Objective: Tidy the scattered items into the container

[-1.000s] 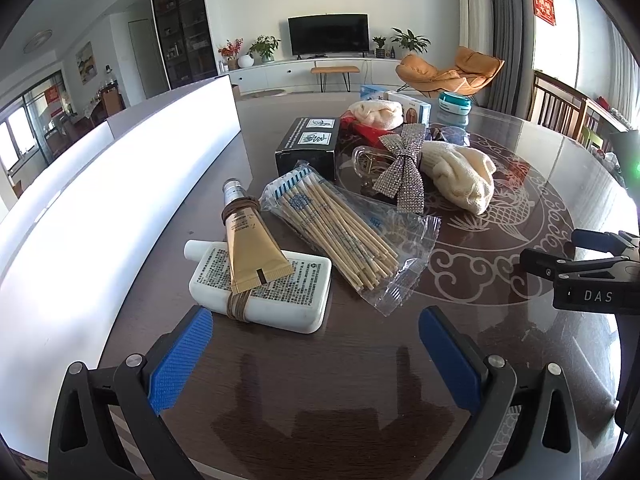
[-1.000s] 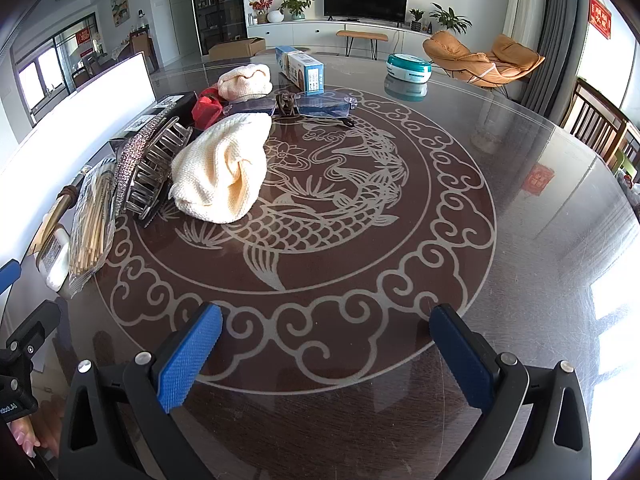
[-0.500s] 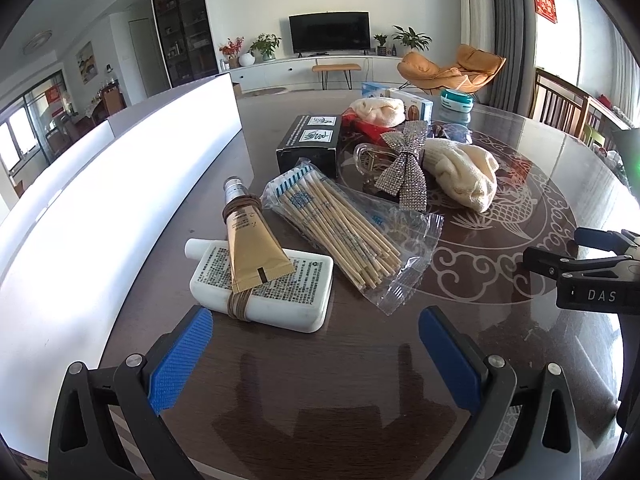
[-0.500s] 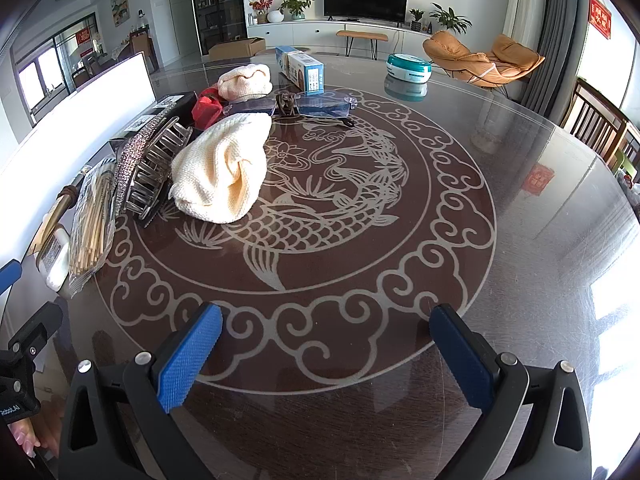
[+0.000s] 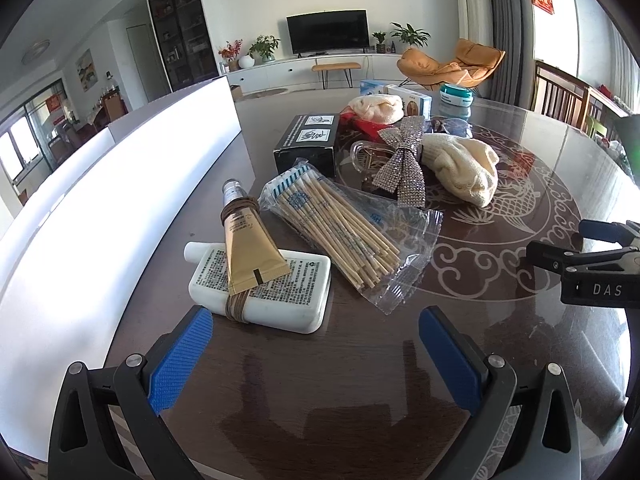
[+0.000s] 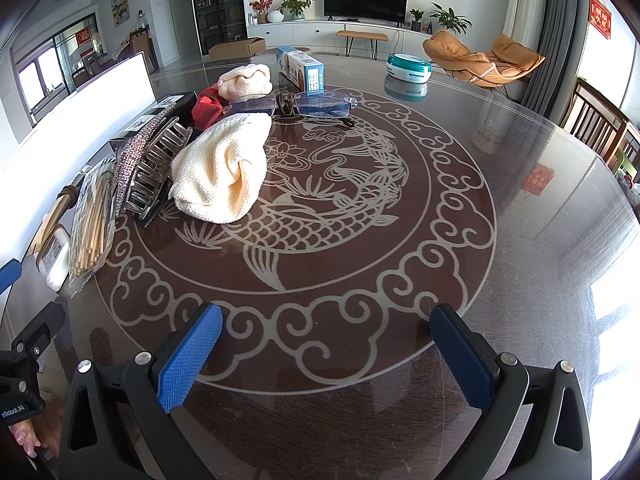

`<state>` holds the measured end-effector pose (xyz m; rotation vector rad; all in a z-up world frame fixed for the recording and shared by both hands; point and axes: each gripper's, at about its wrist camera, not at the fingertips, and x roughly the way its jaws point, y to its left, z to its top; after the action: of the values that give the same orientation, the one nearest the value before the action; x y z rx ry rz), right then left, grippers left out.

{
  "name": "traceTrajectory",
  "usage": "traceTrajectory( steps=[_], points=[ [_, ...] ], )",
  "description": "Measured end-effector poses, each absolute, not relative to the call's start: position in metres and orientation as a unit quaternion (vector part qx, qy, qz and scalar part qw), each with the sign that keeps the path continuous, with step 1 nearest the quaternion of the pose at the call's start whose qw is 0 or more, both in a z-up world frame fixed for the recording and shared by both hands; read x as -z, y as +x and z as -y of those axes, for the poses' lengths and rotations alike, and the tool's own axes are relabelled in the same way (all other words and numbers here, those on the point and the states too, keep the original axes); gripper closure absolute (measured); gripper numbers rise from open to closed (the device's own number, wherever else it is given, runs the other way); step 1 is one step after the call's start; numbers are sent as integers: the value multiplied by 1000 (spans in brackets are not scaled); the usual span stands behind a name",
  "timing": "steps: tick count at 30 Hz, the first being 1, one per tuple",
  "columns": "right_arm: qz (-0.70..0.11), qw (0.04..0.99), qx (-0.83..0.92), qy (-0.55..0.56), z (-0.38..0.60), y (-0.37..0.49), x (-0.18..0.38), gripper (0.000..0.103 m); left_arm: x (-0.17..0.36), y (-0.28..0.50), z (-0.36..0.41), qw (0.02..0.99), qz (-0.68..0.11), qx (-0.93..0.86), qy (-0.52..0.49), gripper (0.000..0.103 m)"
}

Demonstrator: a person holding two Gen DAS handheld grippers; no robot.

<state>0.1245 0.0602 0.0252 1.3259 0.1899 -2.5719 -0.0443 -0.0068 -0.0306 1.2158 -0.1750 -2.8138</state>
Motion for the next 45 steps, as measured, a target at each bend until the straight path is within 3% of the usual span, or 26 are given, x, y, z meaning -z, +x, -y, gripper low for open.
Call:
traceTrajectory(
  steps=[18, 23, 26, 45],
  points=[
    [-65, 121, 880, 454, -60, 124, -25, 0, 29, -46, 7, 34, 55, 914, 400, 0],
    [-65, 120, 881, 454, -60, 124, -25, 0, 8, -40, 8, 18, 1, 919, 393, 0],
    [-65, 120, 881, 454, -60, 124, -25, 0, -1, -33, 1, 10, 10, 923, 384, 0],
    [-65, 120, 881, 454, -60, 124, -25, 0, 26, -42, 10, 25, -1, 912, 410, 0]
  ],
)
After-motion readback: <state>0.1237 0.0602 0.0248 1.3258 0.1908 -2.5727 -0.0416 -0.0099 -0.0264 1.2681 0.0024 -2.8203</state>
